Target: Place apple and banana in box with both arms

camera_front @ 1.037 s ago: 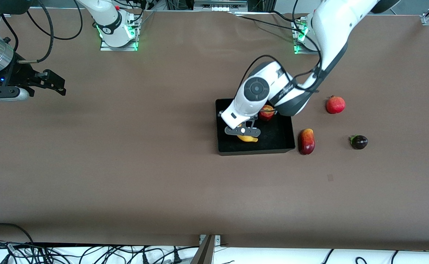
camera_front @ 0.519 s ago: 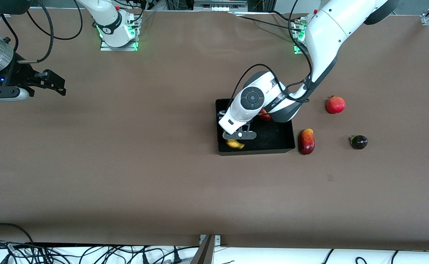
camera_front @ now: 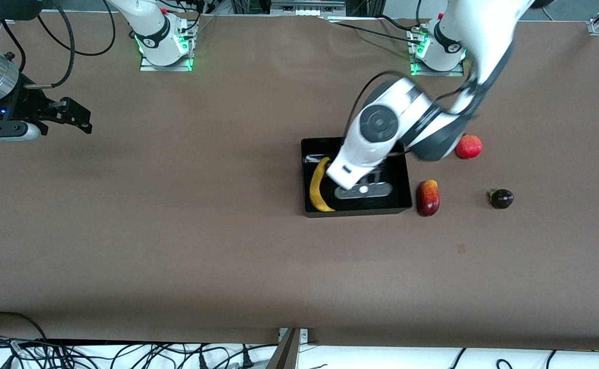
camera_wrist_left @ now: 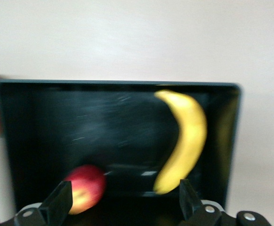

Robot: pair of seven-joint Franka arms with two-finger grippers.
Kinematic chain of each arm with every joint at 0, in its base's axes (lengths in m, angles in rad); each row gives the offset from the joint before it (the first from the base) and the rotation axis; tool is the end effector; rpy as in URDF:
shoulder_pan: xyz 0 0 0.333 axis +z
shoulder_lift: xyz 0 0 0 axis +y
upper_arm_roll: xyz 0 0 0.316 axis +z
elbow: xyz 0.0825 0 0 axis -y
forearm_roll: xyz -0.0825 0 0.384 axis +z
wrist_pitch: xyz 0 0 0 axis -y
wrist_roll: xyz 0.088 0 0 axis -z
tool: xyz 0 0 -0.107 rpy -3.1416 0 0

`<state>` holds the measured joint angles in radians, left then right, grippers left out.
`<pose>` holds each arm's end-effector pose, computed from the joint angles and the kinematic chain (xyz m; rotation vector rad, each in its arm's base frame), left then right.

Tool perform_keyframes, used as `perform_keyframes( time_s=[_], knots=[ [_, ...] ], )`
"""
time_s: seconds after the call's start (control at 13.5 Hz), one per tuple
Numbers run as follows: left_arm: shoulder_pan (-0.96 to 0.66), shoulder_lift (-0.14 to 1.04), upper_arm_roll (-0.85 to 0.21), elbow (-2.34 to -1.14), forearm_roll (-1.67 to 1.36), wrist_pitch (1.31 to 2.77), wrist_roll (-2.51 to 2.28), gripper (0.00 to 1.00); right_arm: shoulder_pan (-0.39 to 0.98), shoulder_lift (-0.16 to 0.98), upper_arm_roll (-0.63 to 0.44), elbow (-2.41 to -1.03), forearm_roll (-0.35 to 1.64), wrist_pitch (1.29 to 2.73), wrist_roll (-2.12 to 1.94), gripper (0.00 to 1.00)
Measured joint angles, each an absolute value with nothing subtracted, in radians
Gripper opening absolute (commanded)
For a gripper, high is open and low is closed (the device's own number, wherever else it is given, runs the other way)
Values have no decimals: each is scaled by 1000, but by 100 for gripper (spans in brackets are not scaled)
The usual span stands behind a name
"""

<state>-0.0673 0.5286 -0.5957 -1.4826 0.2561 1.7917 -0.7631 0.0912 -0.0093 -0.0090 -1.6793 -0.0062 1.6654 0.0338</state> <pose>0.5802 -0.3439 0.3979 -3.0846 -0.1132 0.1936 0.5555 0.0451 0.5864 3.1343 0.0768 -0.0066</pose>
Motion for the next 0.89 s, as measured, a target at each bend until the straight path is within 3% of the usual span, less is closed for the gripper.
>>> perform_keyframes(
  time_s=[0.22, 0.44, 0.67, 0.89],
  knots=[
    [49, 441, -593, -1380, 255, 1539, -539, 100, 91, -9, -9, -1679, -6, 1665, 34, 100],
    [133, 387, -577, -1356, 245, 1478, -335, 100, 91, -9, -9, -1679, -6, 1665, 34, 100],
    [37, 275, -357, -1392, 139, 1476, -177, 100, 91, -9, -9, -1679, -6, 1665, 34, 100],
    [-67, 124, -120, -1549, 93, 1622, -55, 100, 91, -9, -9, -1679, -6, 1665, 34, 100]
  ],
)
